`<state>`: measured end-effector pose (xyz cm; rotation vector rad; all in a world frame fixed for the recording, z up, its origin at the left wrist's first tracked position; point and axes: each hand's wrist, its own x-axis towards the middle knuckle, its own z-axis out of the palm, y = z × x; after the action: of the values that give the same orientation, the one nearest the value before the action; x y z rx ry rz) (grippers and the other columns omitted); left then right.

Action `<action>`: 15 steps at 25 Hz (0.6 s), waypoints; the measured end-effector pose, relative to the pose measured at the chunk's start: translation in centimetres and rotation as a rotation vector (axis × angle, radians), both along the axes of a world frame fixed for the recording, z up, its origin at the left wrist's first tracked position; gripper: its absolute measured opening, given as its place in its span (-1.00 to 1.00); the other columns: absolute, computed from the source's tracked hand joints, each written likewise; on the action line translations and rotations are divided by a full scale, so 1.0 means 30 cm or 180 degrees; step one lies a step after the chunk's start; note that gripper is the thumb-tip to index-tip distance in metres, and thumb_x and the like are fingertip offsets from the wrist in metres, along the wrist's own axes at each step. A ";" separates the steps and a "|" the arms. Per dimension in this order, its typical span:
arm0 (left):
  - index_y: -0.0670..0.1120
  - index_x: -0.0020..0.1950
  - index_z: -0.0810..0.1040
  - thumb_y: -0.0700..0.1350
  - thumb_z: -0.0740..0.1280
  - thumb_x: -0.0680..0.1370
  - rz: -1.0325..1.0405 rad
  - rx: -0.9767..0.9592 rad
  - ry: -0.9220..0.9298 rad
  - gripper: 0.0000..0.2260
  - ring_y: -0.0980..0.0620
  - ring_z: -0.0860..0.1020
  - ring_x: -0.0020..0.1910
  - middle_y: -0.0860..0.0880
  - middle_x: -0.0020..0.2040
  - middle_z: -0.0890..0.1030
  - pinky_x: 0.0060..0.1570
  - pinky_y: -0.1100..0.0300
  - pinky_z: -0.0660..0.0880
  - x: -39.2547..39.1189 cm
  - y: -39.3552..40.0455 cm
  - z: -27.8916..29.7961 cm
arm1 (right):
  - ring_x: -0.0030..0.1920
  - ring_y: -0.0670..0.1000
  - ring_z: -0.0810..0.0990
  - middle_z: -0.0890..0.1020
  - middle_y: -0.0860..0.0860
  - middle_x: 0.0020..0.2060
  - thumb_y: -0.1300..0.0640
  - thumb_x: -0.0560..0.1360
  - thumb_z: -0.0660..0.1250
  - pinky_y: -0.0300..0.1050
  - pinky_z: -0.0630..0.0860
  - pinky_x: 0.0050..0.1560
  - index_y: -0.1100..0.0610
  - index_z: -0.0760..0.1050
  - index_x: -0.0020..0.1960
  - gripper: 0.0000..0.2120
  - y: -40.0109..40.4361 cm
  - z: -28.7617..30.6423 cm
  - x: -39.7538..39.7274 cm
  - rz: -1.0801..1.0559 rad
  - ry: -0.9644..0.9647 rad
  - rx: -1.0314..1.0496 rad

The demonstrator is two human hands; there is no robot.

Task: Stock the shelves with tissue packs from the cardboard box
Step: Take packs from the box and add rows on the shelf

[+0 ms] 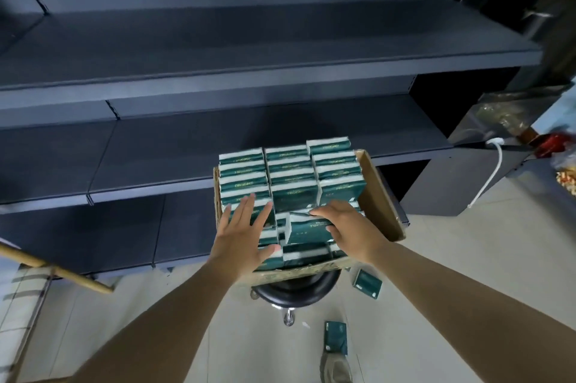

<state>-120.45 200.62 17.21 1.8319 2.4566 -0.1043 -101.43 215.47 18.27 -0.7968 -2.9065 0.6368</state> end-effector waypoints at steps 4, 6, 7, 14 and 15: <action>0.07 0.52 -0.31 0.38 0.04 0.51 -0.0099 0.0612 0.0196 -0.21 -0.05 -0.25 0.52 -0.09 0.55 -0.24 0.44 -0.03 -0.31 -0.008 0.159 0.303 | 0.19 0.02 0.36 0.46 0.04 0.15 0.32 0.57 0.16 -0.09 0.38 0.17 0.06 0.33 0.41 -0.57 0.089 0.332 0.010 0.0173 0.0468 0.0475; 0.06 0.54 -0.24 0.38 0.10 0.49 -0.0113 0.1009 0.0208 -0.19 -0.05 -0.21 0.53 -0.11 0.56 -0.19 0.43 -0.02 -0.30 -0.006 0.243 0.487 | 0.13 0.04 0.38 0.48 0.05 0.11 0.34 0.55 0.18 -0.04 0.42 0.10 0.08 0.34 0.40 -0.55 0.144 0.530 0.016 0.0195 0.0715 0.0812; 0.06 0.55 -0.20 0.38 0.12 0.48 -0.0130 0.1216 0.0252 -0.18 -0.05 -0.19 0.53 -0.11 0.56 -0.16 0.43 -0.02 -0.29 -0.007 0.284 0.581 | 0.11 0.06 0.39 0.48 0.06 0.10 0.34 0.54 0.19 -0.01 0.43 0.07 0.09 0.34 0.40 -0.55 0.174 0.631 0.020 0.0213 0.0817 0.0990; 0.03 0.56 -0.08 0.37 0.19 0.46 -0.0335 0.2415 0.0872 -0.17 -0.08 -0.06 0.53 -0.15 0.56 -0.04 0.45 -0.04 -0.21 -0.049 0.600 1.178 | 0.04 0.11 0.39 0.49 0.11 0.03 0.38 0.53 0.18 -0.03 0.39 0.08 0.13 0.36 0.38 -0.55 0.438 1.242 0.007 0.0244 0.1356 0.1977; 0.03 0.56 -0.07 0.37 0.18 0.46 -0.0341 0.2531 0.0975 -0.18 -0.08 -0.05 0.53 -0.15 0.56 -0.02 0.45 -0.04 -0.20 -0.060 0.654 1.239 | 0.03 0.10 0.38 0.49 0.12 0.02 0.38 0.53 0.17 -0.06 0.37 0.06 0.13 0.36 0.38 -0.56 0.487 1.303 -0.004 0.0248 0.1414 0.2052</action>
<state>-122.26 220.25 54.38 2.3700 2.8561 0.7466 -101.54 230.07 57.35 -0.3933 -2.4859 -0.1276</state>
